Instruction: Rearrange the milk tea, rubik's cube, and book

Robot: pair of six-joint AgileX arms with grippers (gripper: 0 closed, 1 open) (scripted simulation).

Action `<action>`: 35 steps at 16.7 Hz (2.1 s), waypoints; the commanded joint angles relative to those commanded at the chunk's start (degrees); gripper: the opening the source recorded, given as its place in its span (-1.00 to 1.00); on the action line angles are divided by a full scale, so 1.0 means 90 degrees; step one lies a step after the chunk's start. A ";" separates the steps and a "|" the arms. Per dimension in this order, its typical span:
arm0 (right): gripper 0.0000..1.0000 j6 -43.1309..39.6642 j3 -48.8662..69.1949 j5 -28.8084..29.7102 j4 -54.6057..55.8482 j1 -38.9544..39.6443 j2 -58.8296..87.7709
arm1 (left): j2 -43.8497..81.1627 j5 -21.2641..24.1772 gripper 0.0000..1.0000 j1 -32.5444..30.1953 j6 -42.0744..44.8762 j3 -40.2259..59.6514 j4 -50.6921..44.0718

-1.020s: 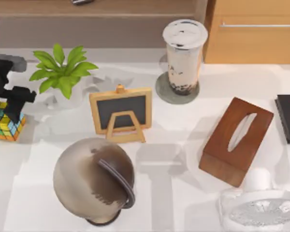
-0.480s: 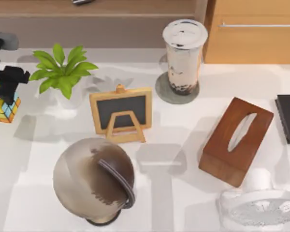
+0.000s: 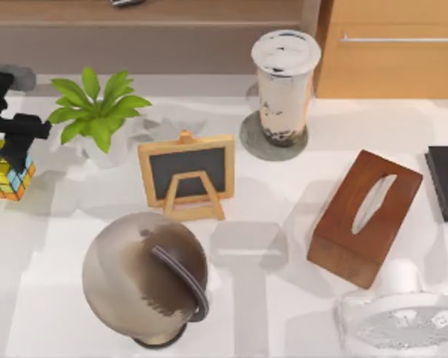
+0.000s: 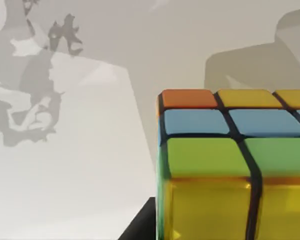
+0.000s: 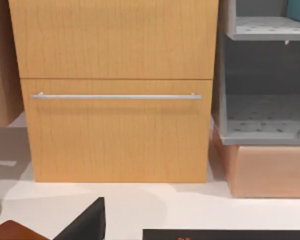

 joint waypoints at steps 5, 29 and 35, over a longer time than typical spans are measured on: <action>1.00 0.0000 0.0000 0.0000 0.0000 0.0000 0.0000 | -0.0226 -0.0191 -1.00 0.0045 -0.0040 -0.0067 -0.0008; 1.00 0.0000 0.0000 0.0000 0.0000 0.0000 0.0000 | -0.2865 -0.2693 -1.00 -0.3063 -0.1431 -0.0617 0.7790; 1.00 0.0000 0.0000 0.0000 0.0000 0.0000 0.0000 | -0.2659 -0.2800 -1.00 -0.2828 -0.1264 -0.0396 0.7727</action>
